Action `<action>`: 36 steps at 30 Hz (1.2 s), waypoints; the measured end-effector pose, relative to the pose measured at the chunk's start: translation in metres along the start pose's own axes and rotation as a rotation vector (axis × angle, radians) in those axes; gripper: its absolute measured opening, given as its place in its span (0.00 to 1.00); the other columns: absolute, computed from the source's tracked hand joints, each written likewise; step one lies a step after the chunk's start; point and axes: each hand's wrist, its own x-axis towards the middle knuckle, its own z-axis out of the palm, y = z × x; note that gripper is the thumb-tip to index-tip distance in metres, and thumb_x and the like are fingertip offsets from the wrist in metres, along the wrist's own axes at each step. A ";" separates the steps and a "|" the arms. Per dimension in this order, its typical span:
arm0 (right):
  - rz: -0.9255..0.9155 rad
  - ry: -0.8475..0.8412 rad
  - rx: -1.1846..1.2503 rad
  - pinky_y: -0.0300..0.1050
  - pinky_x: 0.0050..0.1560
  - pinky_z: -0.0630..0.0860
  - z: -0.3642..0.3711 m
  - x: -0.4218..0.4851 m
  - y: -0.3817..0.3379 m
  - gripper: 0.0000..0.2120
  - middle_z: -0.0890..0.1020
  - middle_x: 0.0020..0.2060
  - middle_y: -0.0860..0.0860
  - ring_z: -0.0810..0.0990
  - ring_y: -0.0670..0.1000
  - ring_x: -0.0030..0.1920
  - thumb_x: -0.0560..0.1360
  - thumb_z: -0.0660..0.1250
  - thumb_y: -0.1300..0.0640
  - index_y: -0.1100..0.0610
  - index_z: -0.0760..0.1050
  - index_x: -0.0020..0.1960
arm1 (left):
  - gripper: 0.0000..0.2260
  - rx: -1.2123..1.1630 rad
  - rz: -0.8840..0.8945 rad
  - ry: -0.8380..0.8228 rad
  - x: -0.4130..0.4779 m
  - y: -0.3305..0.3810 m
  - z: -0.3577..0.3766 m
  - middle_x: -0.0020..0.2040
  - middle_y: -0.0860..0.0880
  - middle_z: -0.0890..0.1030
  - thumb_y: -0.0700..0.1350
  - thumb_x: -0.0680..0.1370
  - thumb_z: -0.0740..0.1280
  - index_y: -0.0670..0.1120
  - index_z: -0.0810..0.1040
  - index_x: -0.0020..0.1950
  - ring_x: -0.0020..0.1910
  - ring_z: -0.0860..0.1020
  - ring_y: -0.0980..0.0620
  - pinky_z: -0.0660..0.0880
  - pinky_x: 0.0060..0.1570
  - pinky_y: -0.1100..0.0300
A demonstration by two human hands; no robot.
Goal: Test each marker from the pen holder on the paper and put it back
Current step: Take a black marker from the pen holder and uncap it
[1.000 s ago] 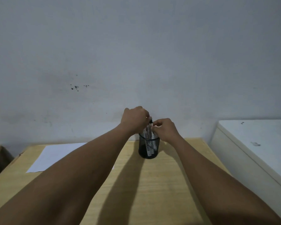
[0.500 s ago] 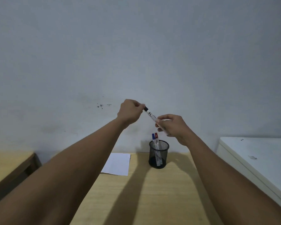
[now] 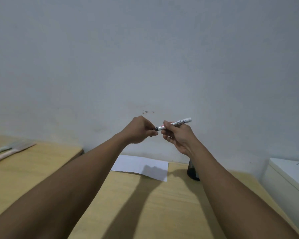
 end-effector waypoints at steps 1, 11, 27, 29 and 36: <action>0.016 -0.009 0.001 0.42 0.40 0.82 0.006 0.002 0.006 0.04 0.84 0.35 0.53 0.83 0.48 0.34 0.77 0.73 0.61 0.61 0.80 0.48 | 0.10 0.023 -0.010 -0.027 -0.003 -0.009 -0.003 0.40 0.48 0.86 0.49 0.76 0.73 0.43 0.87 0.48 0.34 0.77 0.53 0.73 0.37 0.58; 0.104 -0.156 -0.035 0.42 0.44 0.82 0.032 0.029 0.068 0.05 0.85 0.39 0.54 0.82 0.50 0.38 0.80 0.69 0.63 0.63 0.81 0.47 | 0.15 -0.166 -0.203 -0.319 -0.021 -0.087 -0.003 0.38 0.53 0.83 0.52 0.82 0.64 0.44 0.85 0.48 0.32 0.78 0.55 0.71 0.43 0.58; 0.197 -0.027 -0.039 0.45 0.37 0.70 0.025 0.080 0.145 0.12 0.76 0.33 0.50 0.73 0.48 0.34 0.80 0.69 0.47 0.56 0.80 0.48 | 0.18 -0.473 -0.445 -0.542 -0.007 -0.172 0.019 0.35 0.52 0.74 0.56 0.84 0.58 0.48 0.77 0.41 0.35 0.71 0.52 0.64 0.40 0.57; 0.122 -0.012 -0.162 0.44 0.37 0.73 0.022 0.082 0.150 0.09 0.81 0.35 0.51 0.77 0.48 0.34 0.80 0.70 0.51 0.56 0.83 0.48 | 0.16 -0.281 -0.411 -0.391 -0.006 -0.183 0.026 0.39 0.51 0.79 0.55 0.83 0.60 0.46 0.82 0.47 0.38 0.75 0.51 0.70 0.40 0.59; -0.126 -0.102 -0.556 0.39 0.45 0.81 0.016 0.075 0.193 0.17 0.85 0.53 0.48 0.86 0.45 0.50 0.80 0.69 0.65 0.47 0.81 0.63 | 0.14 0.346 -0.215 -0.033 -0.021 -0.223 0.067 0.56 0.50 0.83 0.56 0.81 0.63 0.50 0.84 0.54 0.53 0.80 0.46 0.70 0.44 0.54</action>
